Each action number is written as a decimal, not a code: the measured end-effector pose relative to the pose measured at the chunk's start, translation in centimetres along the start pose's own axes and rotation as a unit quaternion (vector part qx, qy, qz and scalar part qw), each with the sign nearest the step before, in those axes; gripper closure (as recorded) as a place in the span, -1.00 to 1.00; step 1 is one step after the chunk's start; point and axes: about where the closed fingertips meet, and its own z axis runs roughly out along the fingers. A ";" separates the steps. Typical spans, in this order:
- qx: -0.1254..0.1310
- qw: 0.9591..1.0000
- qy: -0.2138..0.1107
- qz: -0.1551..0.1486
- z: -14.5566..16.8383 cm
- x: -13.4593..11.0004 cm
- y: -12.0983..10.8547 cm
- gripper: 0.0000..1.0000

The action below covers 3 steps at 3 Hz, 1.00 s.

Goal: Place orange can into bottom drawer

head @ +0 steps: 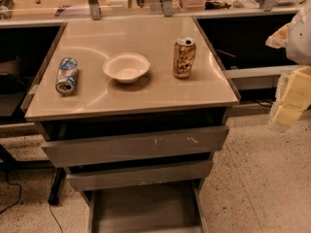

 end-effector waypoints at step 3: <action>-0.024 0.999 -0.040 -0.009 4.1 -3.2 -4.3 -1.00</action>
Offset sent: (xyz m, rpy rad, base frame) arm 0.0579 0.0271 -0.0267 0.0723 0.0242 0.0609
